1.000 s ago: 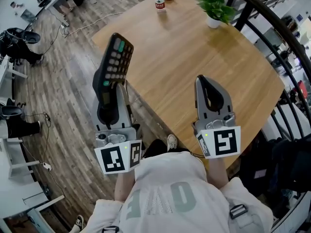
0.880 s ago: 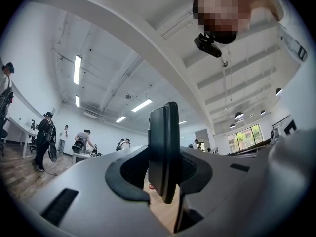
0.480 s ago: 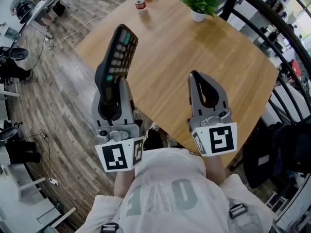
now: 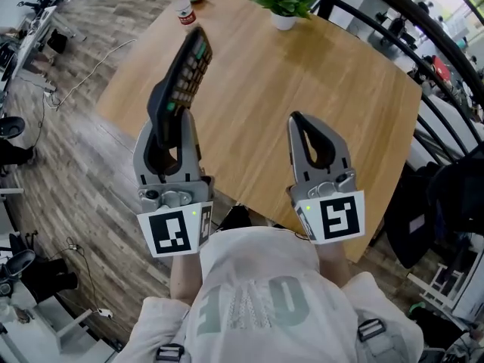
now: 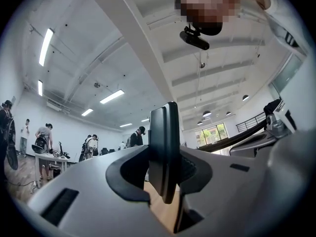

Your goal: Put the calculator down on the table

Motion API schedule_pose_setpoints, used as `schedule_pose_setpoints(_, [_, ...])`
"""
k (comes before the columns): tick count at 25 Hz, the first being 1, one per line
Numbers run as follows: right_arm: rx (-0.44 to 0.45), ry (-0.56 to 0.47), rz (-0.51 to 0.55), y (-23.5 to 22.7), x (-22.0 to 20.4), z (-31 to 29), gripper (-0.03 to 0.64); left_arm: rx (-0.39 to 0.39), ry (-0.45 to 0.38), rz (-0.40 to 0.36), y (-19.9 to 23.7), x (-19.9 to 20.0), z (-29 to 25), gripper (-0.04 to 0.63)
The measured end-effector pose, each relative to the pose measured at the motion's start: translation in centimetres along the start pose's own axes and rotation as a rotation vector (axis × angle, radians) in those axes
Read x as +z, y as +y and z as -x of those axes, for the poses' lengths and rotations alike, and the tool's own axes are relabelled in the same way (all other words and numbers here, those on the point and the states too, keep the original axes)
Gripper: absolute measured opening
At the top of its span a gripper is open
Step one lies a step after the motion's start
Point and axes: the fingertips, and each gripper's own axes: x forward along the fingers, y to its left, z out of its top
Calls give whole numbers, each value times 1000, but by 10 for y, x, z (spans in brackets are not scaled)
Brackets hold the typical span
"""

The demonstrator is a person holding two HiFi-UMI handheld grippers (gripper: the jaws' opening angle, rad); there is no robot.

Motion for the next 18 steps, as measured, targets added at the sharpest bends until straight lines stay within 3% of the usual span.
schedule_pose_setpoints(3, [-45, 21, 6, -6, -1, -5, 20, -63, 14, 8, 3, -5, -20, 110])
schedule_pose_setpoints(7, [-112, 57, -8, -10, 0, -2, 20, -288, 99, -17, -3, -12, -51, 110])
schedule_pose_setpoints(12, [-175, 179, -20, -10, -26, 12, 20, -562, 200, -162, -16, -24, -90, 110])
schedule_pose_setpoints(16, [-217, 253, -60, -5, -51, 17, 20, -791, 307, -364, -40, -63, -114, 110])
schedule_pose_setpoints(18, [-245, 277, -97, -1, -58, 21, 20, -905, 318, -423, -55, -82, -122, 110])
